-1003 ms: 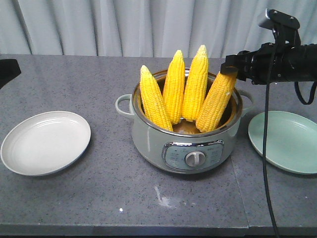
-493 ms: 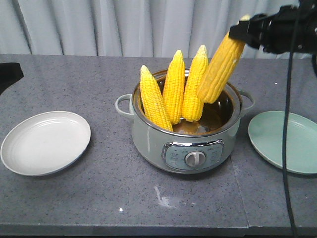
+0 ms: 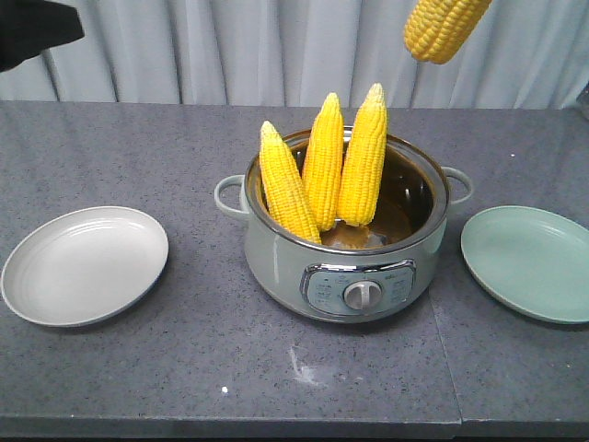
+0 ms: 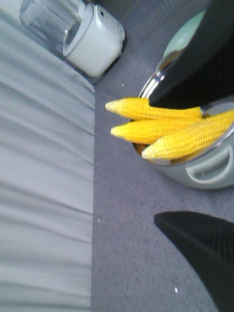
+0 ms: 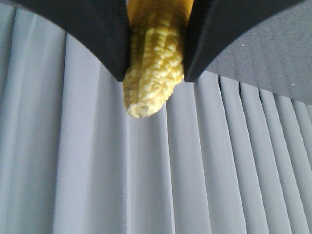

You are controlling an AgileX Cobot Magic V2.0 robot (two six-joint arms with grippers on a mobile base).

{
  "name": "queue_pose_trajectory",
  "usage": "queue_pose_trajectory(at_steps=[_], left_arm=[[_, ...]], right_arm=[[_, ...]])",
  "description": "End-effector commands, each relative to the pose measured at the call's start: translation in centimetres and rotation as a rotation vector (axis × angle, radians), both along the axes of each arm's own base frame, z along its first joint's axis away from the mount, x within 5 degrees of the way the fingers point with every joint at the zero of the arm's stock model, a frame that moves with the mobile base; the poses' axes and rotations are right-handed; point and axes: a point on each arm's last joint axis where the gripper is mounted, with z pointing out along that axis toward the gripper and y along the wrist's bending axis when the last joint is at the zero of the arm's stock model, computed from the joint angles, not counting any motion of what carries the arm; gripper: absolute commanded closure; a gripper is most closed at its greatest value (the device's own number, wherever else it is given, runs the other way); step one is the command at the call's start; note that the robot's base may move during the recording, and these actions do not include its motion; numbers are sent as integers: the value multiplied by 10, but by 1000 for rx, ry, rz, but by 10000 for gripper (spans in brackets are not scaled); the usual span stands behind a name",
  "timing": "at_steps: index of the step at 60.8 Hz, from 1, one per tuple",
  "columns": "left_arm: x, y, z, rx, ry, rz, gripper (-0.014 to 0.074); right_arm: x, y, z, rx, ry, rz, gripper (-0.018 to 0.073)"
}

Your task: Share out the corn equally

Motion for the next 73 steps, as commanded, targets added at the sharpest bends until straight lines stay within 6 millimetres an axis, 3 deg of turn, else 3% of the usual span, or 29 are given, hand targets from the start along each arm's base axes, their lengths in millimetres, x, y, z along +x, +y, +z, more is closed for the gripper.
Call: queue_pose_trajectory(at_steps=[1,17,30,40,49,73], left_arm=[[17,-13,20,-79,-32,-78,146],[71,-67,19,-41,-87,-211,146],[117,-80,-25,-42,26,-196,146],[124,-111,-50,-27,91,-268,146],[117,-131,-55,7,97,-321,146],[113,-136,-57,7,117,-359,146]], right_arm=[[-11,-4,18,28,-82,-35,565],[-10,-7,15,-44,-83,-69,565],[-8,-11,13,-83,-65,-120,565],[-8,-12,12,-87,-60,-131,565],[-8,-12,12,-87,-60,-131,565],[-8,-12,12,-80,-58,-130,565]])
